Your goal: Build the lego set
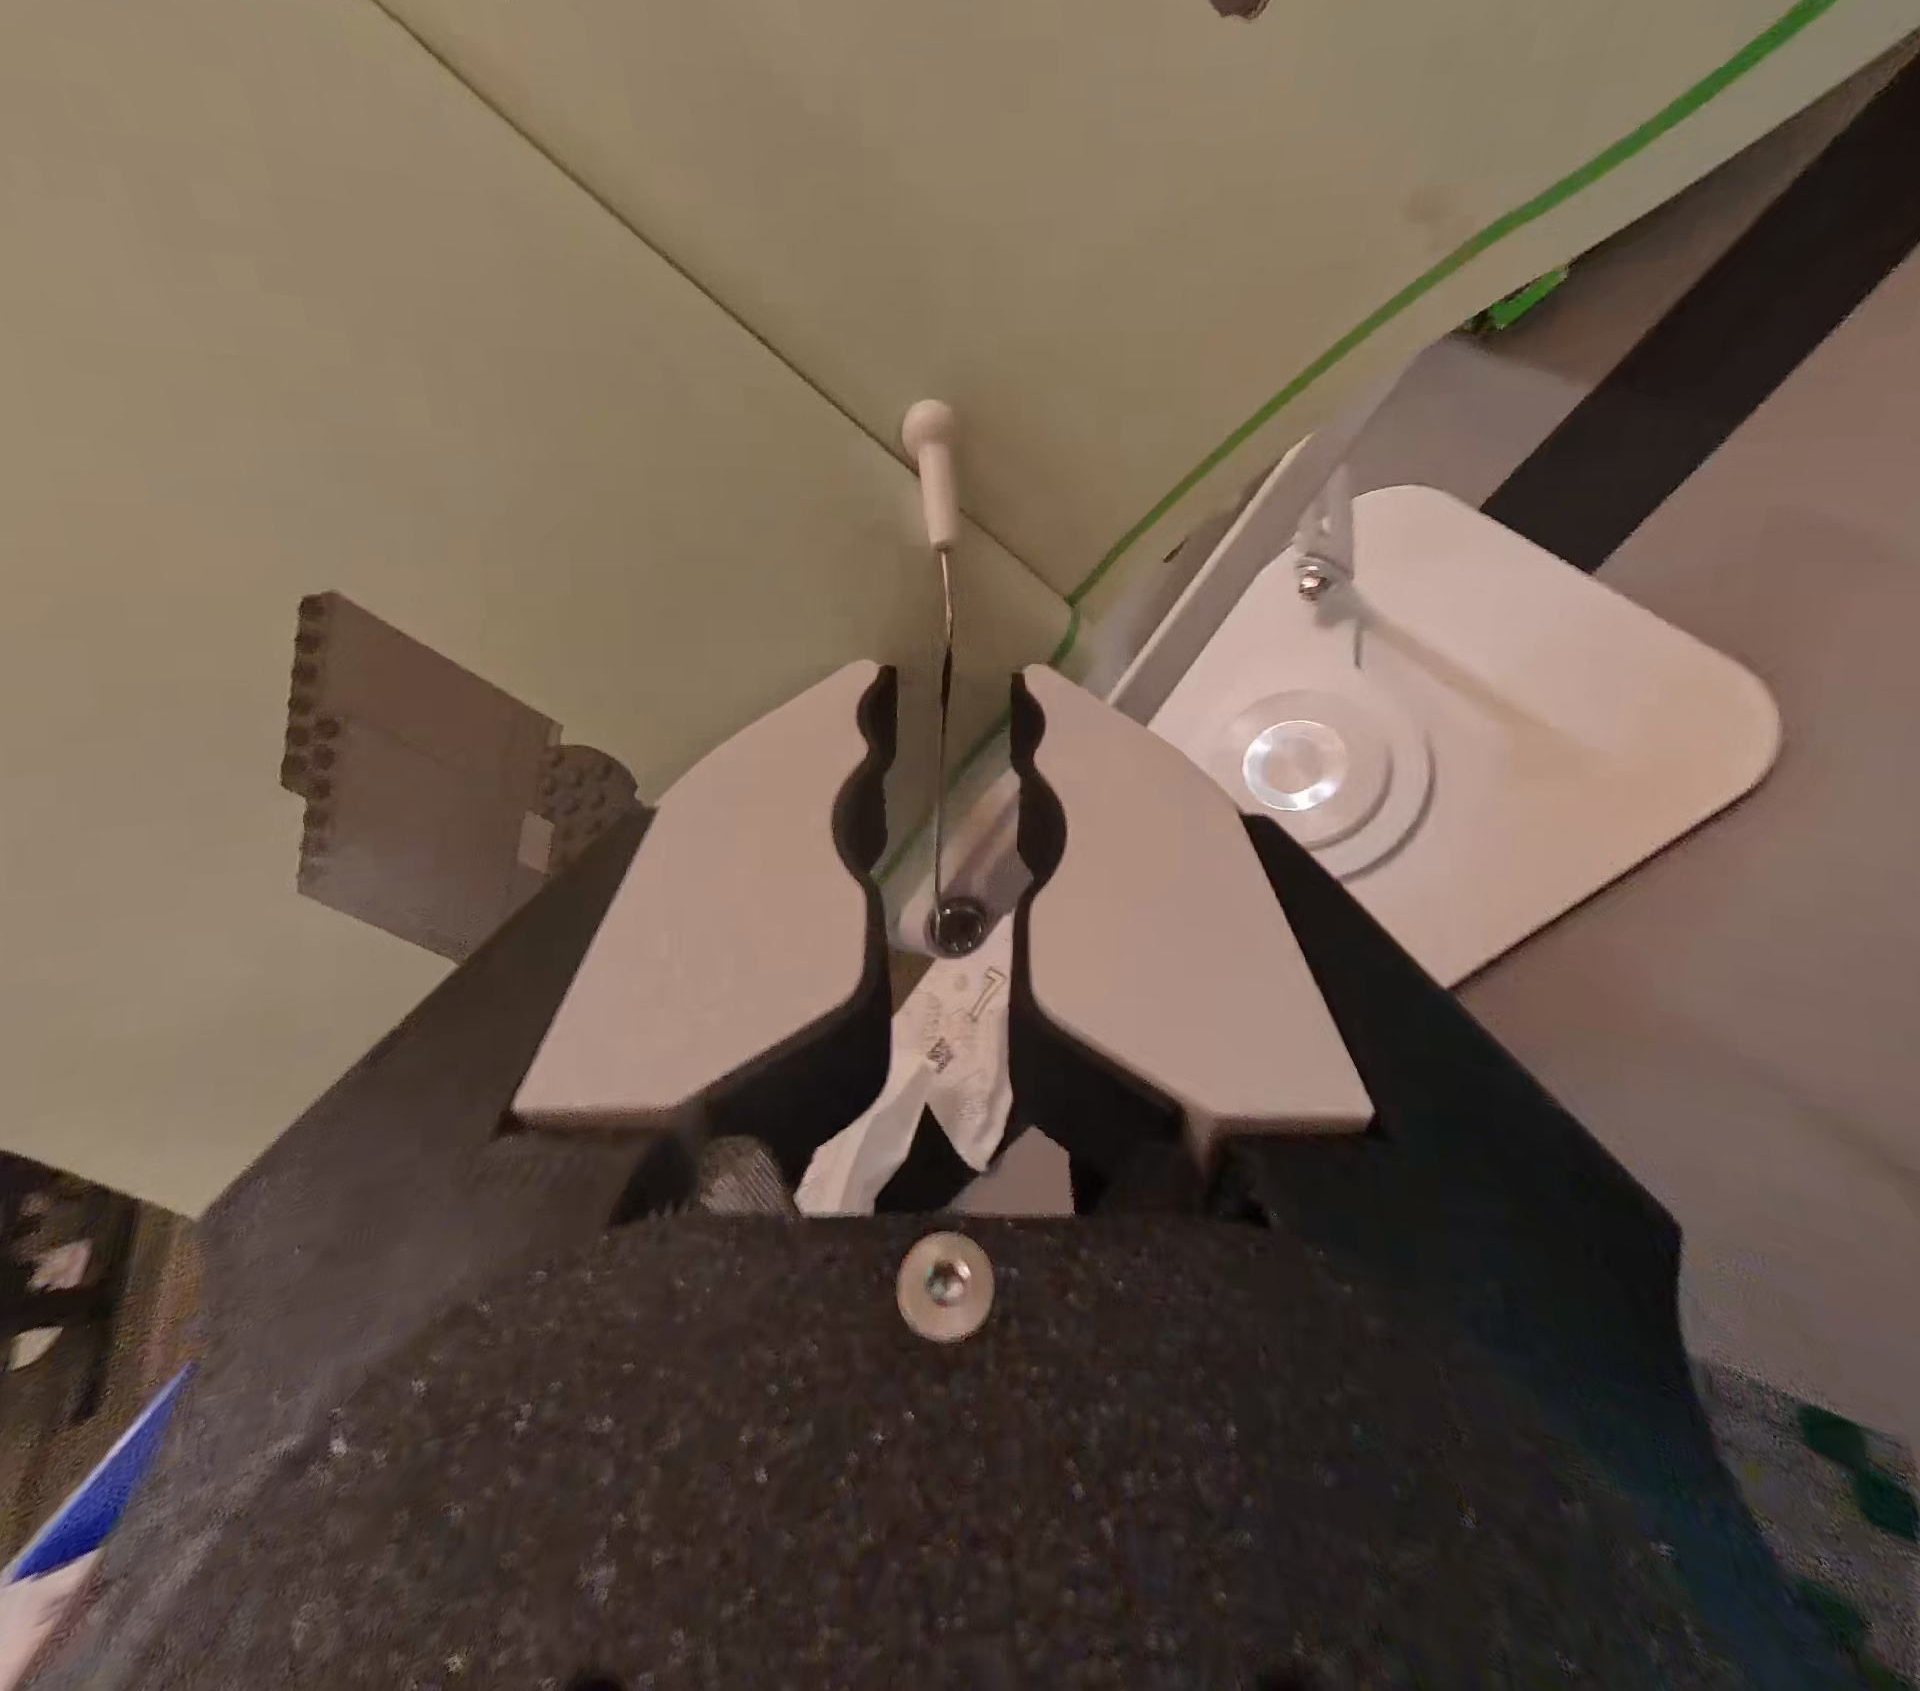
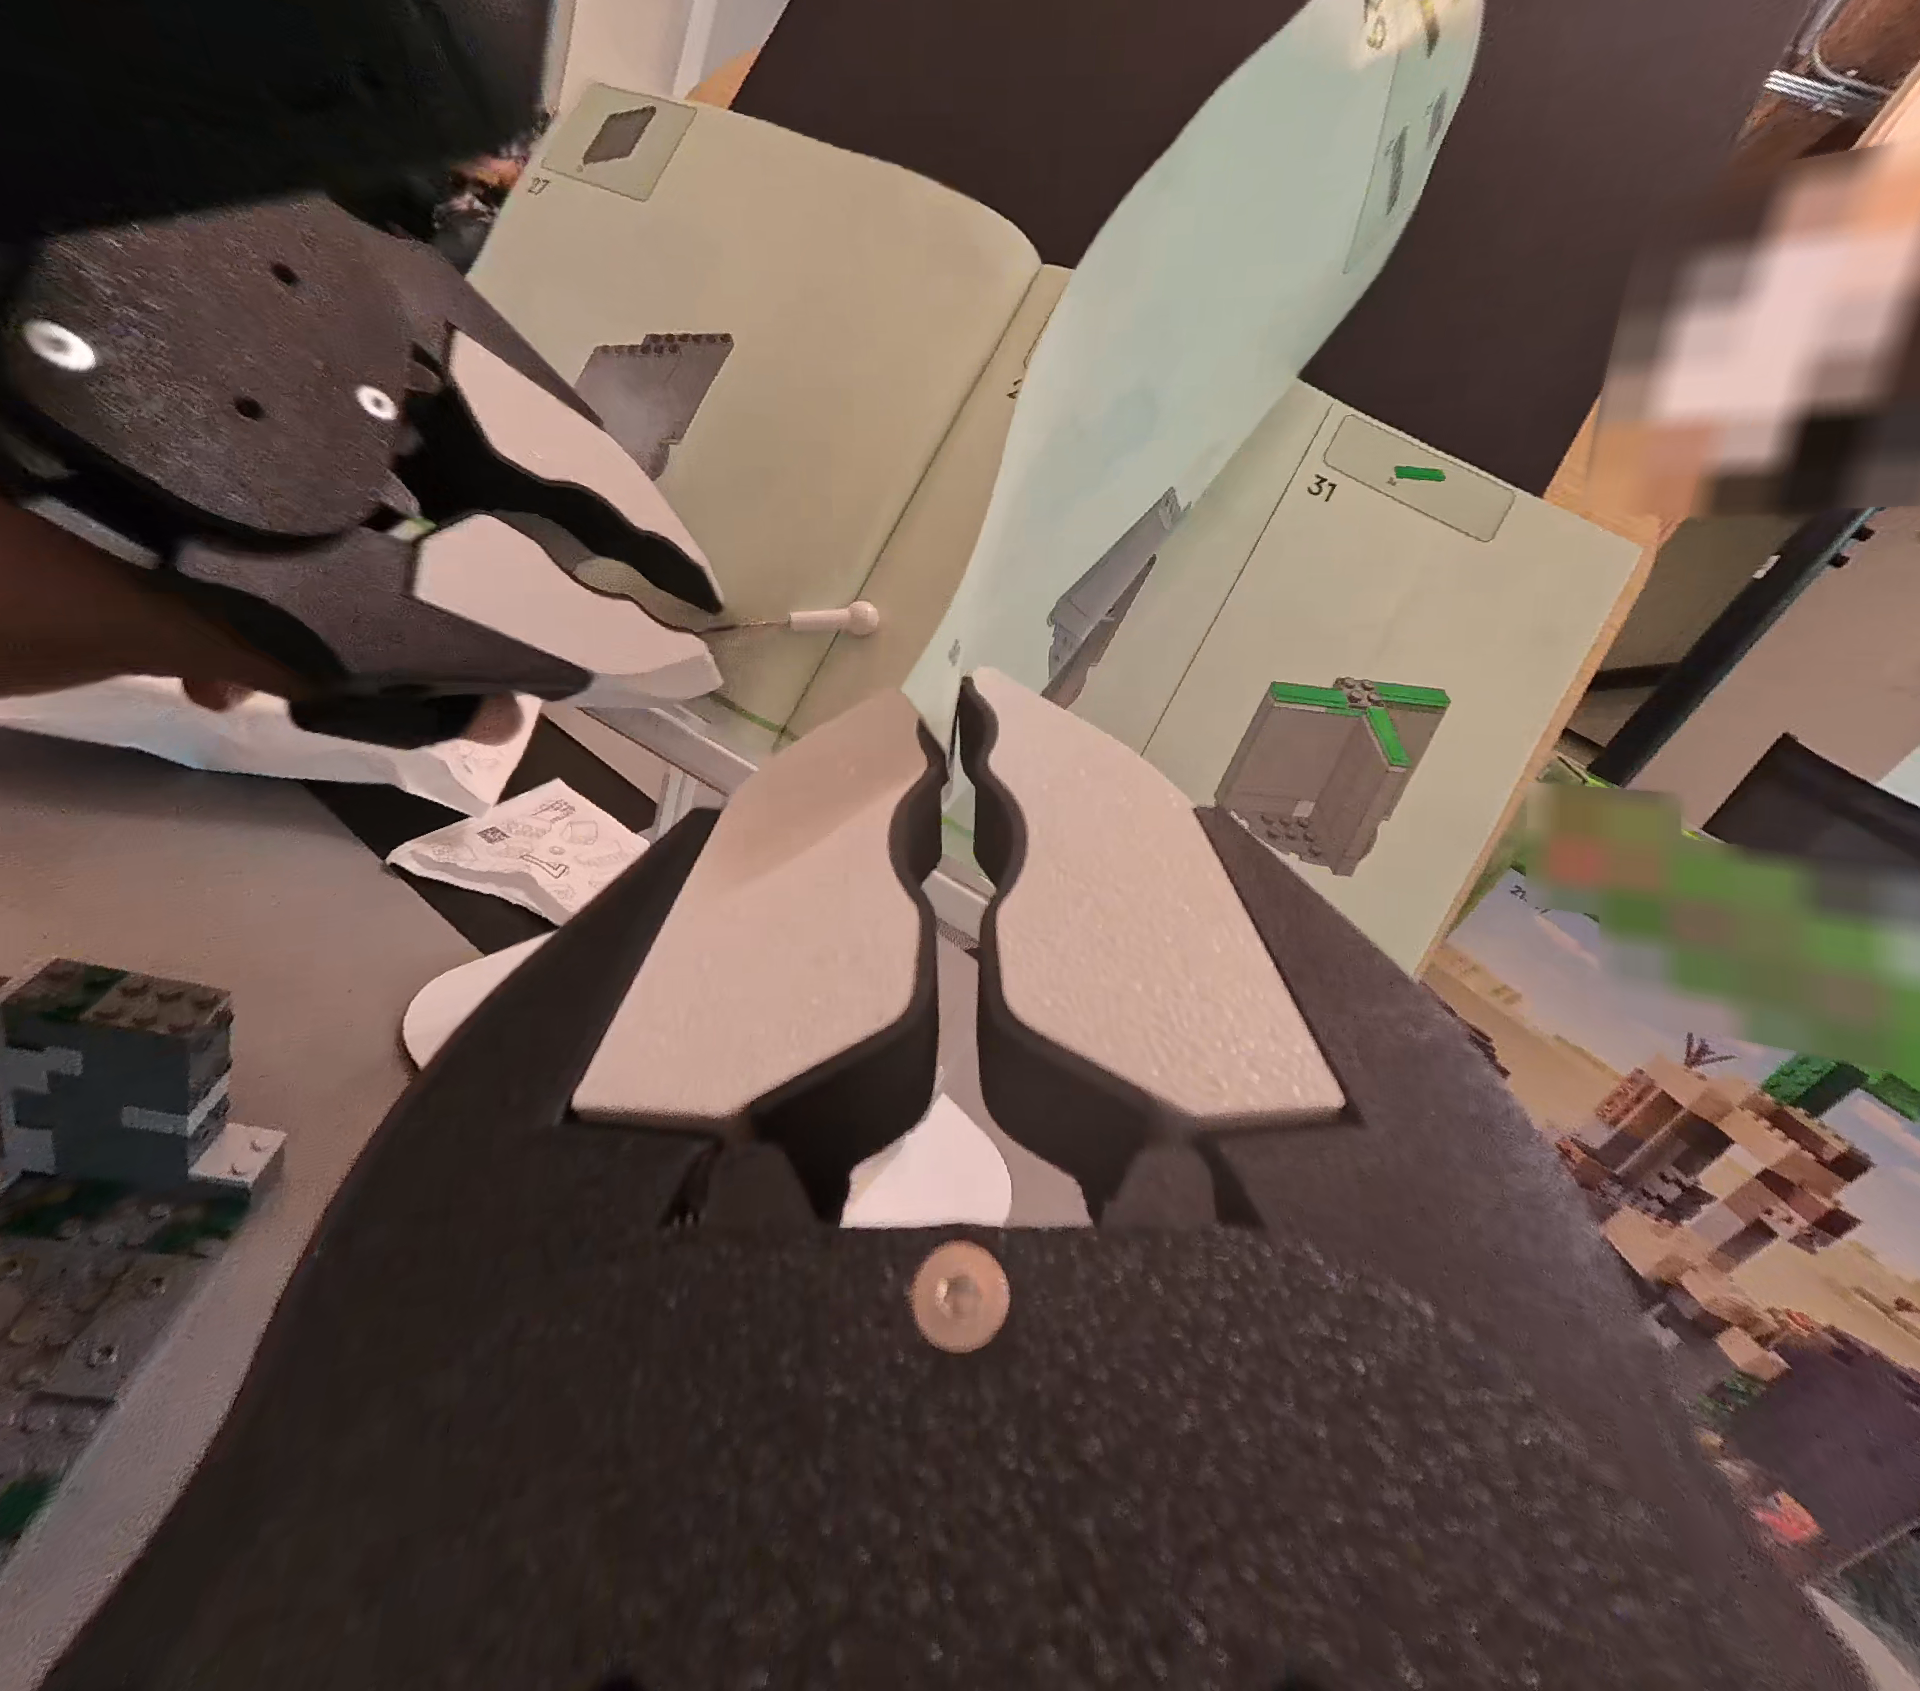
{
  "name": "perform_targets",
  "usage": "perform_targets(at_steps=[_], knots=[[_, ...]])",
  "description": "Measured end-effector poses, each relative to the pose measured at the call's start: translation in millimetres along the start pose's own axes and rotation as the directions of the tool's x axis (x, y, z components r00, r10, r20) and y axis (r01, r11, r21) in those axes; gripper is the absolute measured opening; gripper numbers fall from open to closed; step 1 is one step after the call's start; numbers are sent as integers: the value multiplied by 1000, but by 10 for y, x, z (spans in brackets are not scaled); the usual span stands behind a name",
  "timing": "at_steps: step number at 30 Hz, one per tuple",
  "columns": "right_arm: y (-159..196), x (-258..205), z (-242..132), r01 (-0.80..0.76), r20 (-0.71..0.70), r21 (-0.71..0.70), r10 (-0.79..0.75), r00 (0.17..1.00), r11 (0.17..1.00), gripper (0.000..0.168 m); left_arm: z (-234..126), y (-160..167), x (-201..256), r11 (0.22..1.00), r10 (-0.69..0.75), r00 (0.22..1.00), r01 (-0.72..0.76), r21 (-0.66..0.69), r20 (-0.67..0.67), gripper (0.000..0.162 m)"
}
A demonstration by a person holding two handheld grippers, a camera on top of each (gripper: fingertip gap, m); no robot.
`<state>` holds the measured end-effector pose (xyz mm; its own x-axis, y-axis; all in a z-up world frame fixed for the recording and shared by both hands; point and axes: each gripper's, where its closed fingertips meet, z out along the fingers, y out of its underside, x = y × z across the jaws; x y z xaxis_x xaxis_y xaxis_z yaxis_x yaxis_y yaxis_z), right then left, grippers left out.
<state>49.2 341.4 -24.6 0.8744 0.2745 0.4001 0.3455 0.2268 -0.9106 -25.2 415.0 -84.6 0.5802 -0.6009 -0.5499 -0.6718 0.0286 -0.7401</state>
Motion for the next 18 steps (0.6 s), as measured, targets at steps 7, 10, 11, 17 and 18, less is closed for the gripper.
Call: perform_targets(at_steps=[7, 10, 11, 17, 18], knots=[[15, -67, 31, -6, 63, -9, 7, 998, 1000, 0, -21, 5, -54, 1000, 14, 997, -16, 20, 82, 0], [-22, -168, 75, -13, 103, -4, 13, 995, 1000, 0, -100, 10, -138, 982, -160, 985, 154, 106, 56, 0], [-35, -210, 93, -15, 118, -3, 16, 993, 1000, 0, -128, 20, -175, 967, -226, 973, 219, 131, 39, 0], [-22, -482, 259, -33, 203, -41, 40, 978, 999, 0, -287, 171, -335, 777, -568, 819, 567, 273, -82, 1], [-8, -530, 297, -34, 217, -53, 44, 975, 998, 0, -312, 209, -347, 738, -610, 785, 611, 286, -103, 1]])
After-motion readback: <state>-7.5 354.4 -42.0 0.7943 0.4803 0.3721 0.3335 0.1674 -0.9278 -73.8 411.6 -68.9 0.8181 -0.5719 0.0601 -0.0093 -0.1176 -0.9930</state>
